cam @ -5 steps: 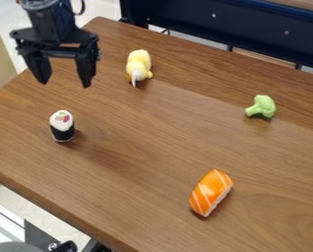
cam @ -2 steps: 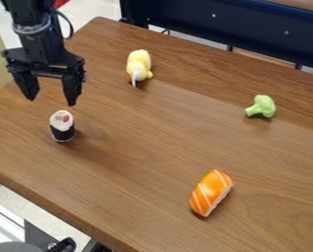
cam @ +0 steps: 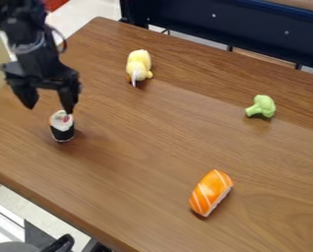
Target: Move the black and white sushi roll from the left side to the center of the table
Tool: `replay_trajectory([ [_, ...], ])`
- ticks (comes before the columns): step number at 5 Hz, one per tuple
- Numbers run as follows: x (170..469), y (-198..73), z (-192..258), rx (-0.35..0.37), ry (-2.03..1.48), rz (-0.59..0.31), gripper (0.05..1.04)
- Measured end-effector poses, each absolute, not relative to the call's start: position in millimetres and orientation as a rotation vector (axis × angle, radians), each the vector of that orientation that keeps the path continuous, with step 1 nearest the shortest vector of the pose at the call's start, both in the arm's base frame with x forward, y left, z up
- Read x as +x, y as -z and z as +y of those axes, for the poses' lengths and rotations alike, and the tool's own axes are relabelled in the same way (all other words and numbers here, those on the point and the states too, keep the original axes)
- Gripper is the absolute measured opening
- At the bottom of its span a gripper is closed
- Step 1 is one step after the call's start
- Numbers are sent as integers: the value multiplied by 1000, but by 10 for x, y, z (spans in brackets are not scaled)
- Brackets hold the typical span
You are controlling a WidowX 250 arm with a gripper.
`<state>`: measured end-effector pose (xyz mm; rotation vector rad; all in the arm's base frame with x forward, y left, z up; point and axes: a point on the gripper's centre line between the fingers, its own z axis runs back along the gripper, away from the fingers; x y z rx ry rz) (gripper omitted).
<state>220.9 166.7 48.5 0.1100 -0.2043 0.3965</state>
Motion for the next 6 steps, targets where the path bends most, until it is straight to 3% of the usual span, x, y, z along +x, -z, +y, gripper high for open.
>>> replay_trajectory([
  [1,2069,-356,1691,129,-414,-207,991],
  [3,2104,-176,1665,111,-404,-122,991],
  [6,2301,-162,1685,75,-399,-74,961],
])
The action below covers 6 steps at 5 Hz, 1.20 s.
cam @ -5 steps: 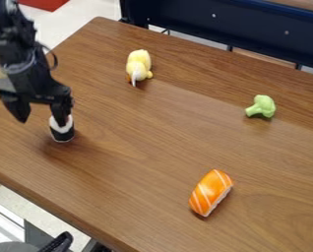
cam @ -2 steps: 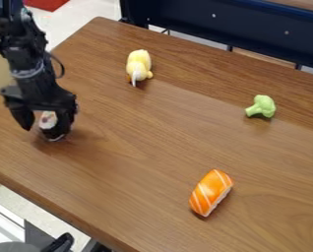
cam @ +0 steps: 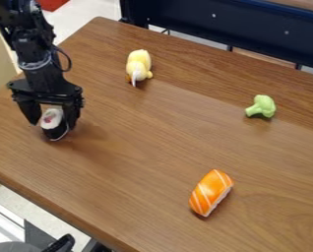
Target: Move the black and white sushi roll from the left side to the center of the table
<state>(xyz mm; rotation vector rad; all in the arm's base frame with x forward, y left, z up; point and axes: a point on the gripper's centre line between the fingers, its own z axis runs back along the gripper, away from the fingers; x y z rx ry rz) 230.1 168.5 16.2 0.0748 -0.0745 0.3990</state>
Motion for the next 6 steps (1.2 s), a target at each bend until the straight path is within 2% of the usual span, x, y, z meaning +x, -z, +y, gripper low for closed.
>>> replay_trajectory([
  [1,2324,-121,1676,-6,-358,-61,694],
  [2,2339,-139,1719,-22,-372,-54,442],
  [3,2318,-147,1718,-38,-383,-44,342],
  [4,2299,-152,1687,-60,-383,-32,325],
  [6,2312,-500,1621,-119,-399,-54,324],
])
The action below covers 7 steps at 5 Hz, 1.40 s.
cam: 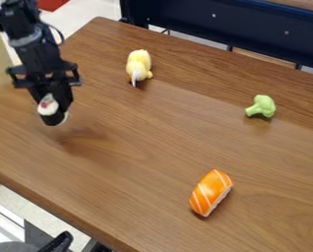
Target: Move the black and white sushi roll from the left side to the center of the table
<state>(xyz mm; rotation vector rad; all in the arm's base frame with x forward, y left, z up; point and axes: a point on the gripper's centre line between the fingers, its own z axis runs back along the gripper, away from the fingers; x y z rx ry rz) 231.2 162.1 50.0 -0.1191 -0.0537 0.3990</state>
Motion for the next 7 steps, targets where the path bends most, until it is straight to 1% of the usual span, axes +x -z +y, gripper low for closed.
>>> replay_trajectory([
  [1,2372,-697,1595,-141,-418,-56,324],
  [2,2568,-933,1533,-149,-441,-63,324],
  [3,2733,-1094,1261,-139,-407,-108,324],
  [4,2900,-1100,971,-127,-348,-133,324],
  [5,2996,-988,659,-88,-319,-151,324],
  [6,3117,-772,371,-53,-315,-122,324],
  [7,3228,-634,182,-16,-313,-147,324],
])
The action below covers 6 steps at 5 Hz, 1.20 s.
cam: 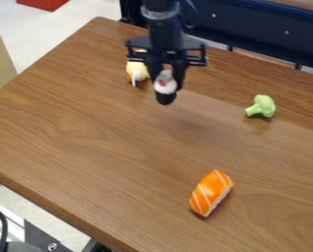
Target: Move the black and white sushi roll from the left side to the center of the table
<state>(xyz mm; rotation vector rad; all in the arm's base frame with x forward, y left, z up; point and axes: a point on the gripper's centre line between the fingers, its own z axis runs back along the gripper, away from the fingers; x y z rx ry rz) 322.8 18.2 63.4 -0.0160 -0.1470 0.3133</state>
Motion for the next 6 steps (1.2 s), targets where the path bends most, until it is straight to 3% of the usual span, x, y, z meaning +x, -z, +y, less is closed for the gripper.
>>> replay_trajectory([
  [3,3128,-280,70,18,-275,-113,324],
  [4,3068,-185,101,39,-263,-104,373],
  [6,3027,-73,237,85,-299,-58,958],
])
